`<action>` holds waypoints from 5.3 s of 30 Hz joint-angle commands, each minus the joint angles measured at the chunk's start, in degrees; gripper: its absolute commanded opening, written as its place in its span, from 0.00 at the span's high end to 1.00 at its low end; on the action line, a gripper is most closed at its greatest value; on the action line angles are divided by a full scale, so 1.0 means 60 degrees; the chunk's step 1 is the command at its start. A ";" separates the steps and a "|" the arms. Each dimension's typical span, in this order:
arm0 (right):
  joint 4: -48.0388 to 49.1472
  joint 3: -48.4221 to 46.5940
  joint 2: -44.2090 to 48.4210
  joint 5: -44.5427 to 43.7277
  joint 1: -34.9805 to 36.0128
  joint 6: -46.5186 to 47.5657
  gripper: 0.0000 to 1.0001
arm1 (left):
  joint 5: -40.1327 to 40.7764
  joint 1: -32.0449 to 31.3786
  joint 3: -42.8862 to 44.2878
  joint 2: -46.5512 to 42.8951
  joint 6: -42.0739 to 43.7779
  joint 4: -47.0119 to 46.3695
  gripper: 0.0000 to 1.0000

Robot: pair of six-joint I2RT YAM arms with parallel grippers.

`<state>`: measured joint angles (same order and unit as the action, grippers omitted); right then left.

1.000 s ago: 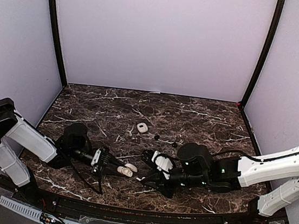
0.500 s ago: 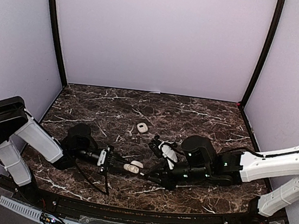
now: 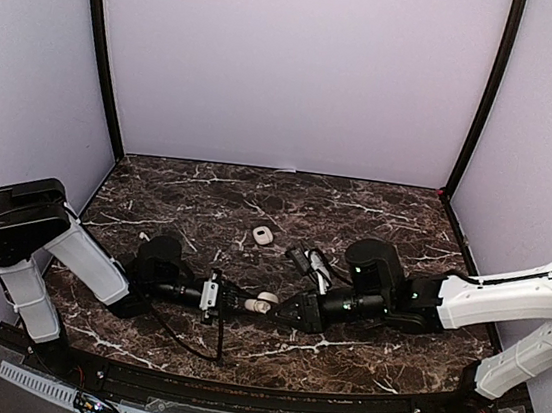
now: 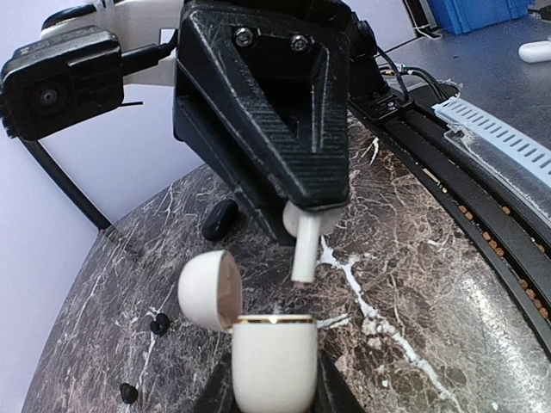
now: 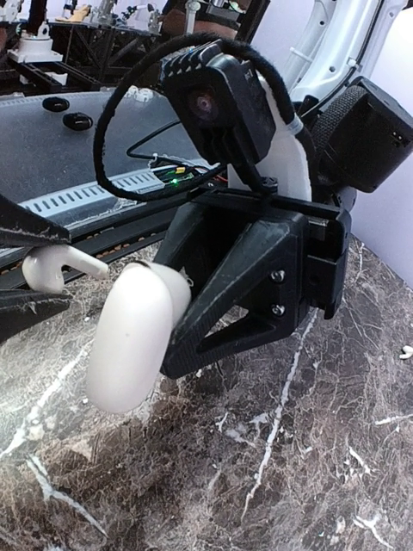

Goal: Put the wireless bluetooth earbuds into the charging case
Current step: Insert the left earbud into the left side groove of the charging case.

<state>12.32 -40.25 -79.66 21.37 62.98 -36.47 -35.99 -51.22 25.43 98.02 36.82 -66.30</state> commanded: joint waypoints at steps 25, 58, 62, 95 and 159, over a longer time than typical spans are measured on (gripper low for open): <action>0.1508 0.0643 0.0402 -0.0181 -0.0353 -0.0869 0.99 | 0.0620 -0.0311 -0.0151 0.0247 -0.0219 -0.1438 0.99; 0.1915 0.0132 -0.0200 0.0149 -0.0419 -0.0647 0.99 | 0.0649 -0.0355 -0.0022 0.0231 0.0062 -0.0870 0.99; 0.1887 0.0105 -0.0156 0.0138 -0.0419 -0.0617 0.99 | 0.0639 -0.0368 0.0018 0.0239 0.0158 -0.0732 1.00; 0.2652 0.0307 -0.0720 0.0268 -0.0448 -0.1153 0.99 | 0.1030 -0.0686 0.0397 0.0259 -0.0129 -0.0998 1.00; 0.0958 0.0973 0.0845 -0.1443 -0.0594 0.1762 0.58 | 0.2060 0.0669 -0.2126 -0.0601 -0.7108 -0.5553 1.00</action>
<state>16.23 -35.20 -72.93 13.19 59.57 -29.71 -25.26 -49.21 14.04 100.40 2.15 -91.64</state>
